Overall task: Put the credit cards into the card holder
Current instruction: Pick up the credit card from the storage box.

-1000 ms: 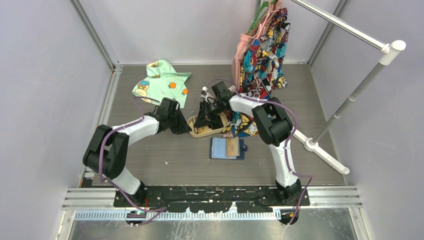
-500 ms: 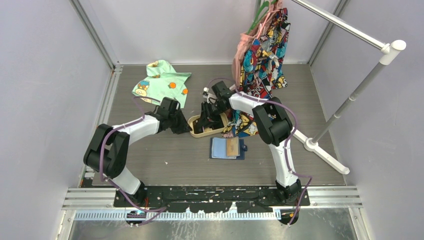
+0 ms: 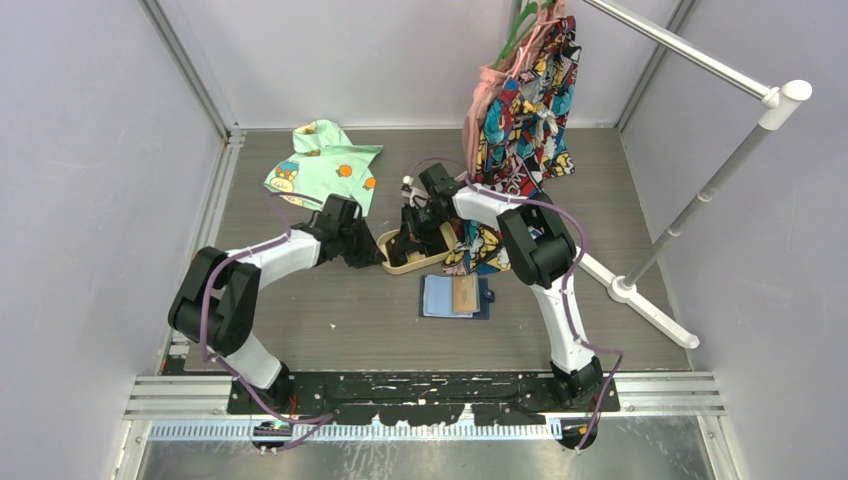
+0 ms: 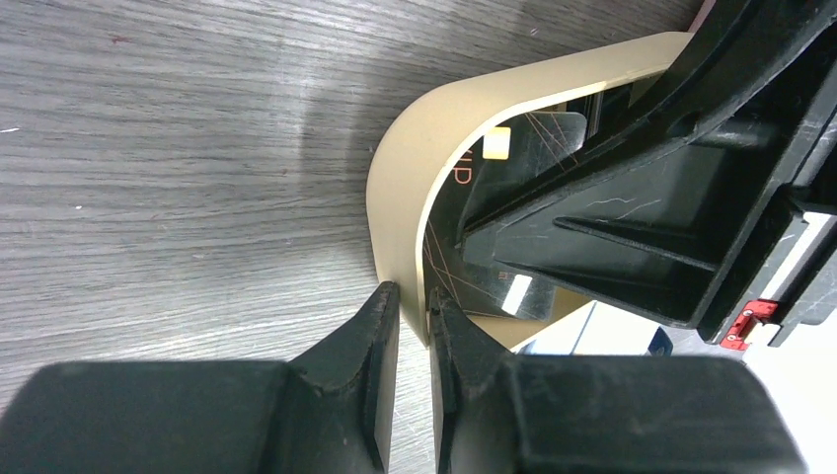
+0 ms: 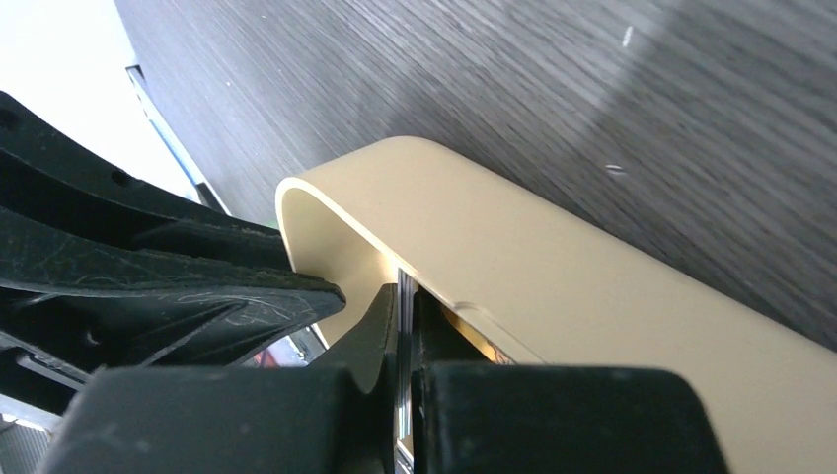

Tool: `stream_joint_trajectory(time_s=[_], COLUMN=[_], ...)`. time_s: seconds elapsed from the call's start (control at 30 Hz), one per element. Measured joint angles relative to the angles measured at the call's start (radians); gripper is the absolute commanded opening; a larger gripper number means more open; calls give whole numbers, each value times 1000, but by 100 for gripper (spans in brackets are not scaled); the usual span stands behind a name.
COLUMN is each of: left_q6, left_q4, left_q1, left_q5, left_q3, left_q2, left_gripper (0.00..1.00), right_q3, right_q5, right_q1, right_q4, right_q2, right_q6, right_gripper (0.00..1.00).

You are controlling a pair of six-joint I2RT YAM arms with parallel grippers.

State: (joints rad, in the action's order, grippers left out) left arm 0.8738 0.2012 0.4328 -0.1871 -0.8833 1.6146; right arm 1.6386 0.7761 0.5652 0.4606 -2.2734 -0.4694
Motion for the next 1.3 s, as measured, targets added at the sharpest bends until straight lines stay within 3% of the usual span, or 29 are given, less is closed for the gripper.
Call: stream_joint_trajectory(time_s=[0.2,0.37,0.47,1.3], left_q6=[0,-10,-17,-45], left_q4=[-2,-2,-2,3], left_q1=[2,4,4,3], left_q5=[0,0,3,29], left_q3=[0,0,0,19], left_q2=[0,-8,-28,-158], left_gripper=[26,39,41,41], right_q3=[0,-6,-6,-31], right_q5=[-10,11,31,33], right_q1=[-21,-39,-45,-80], right_q4=[29,30,27,50], right_q2=[8,21,23,58], right_q6=[29,31,29,53], right_gripper=[2,22,28,28])
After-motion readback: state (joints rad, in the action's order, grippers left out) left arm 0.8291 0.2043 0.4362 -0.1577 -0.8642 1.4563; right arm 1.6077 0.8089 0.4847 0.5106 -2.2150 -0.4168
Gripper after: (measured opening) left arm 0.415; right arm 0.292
